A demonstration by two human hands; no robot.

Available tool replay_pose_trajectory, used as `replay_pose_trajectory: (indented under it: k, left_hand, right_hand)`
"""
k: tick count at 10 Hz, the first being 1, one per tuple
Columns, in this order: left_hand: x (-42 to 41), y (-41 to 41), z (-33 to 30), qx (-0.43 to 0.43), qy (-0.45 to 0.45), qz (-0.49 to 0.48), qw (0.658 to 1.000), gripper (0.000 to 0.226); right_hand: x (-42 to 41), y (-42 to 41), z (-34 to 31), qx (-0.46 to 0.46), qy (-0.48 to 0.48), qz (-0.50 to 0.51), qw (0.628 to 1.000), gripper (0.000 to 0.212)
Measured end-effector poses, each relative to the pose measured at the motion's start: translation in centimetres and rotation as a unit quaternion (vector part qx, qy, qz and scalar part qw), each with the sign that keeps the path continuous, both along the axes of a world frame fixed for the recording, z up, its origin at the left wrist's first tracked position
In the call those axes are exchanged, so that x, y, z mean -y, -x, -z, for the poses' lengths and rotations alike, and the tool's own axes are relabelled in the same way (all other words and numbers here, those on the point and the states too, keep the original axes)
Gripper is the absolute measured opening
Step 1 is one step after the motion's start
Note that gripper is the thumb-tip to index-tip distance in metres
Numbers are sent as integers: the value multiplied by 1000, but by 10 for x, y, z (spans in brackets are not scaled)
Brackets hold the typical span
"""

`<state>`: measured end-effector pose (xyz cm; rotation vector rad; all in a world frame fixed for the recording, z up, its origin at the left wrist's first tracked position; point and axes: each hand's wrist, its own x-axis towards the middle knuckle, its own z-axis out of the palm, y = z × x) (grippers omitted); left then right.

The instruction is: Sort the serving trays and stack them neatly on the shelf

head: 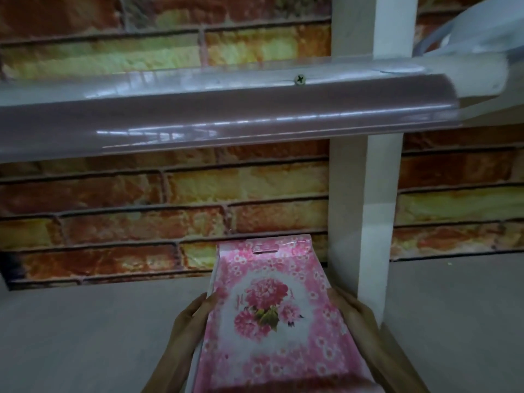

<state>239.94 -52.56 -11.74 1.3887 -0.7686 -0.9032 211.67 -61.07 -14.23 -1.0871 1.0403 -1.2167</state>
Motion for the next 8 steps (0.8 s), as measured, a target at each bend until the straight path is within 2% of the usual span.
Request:
replay_pose_trajectory:
  k: [1,2,3,4,5,6,7,8]
  left_hand:
    - [5,-3,4,-1,-1,11,1000,26]
    - [9,-6,7,1,-4,9,1000,27]
    - [12,-9,10,9,-16,16,1000,26]
    - [13,-11,12,15,-21,24,999,32]
    - [13,-15,9,-16,-30,64,997,35]
    - [9,-18,6,-29,-23,100,994,38]
    - [3,-19,6,-8,-23,114,993,56]
    - [0,-25,8,37,-12,91,995,90]
  right_hand:
    - [1,0,1,-7,5,4,1000,27]
    - [-1,0,-4,-15,10,-1,1000,13]
    - [1,1,-4,-28,12,-6,1000,9]
    - [2,2,-5,-43,19,-10,999,10]
    - [3,3,-6,-81,30,-15,996,14]
    - [1,4,-9,-115,34,-34,992,24]
    - [-9,6,-17,-120,28,-51,991,28]
    - [-20,6,-25,-143,47,-60,987,30]
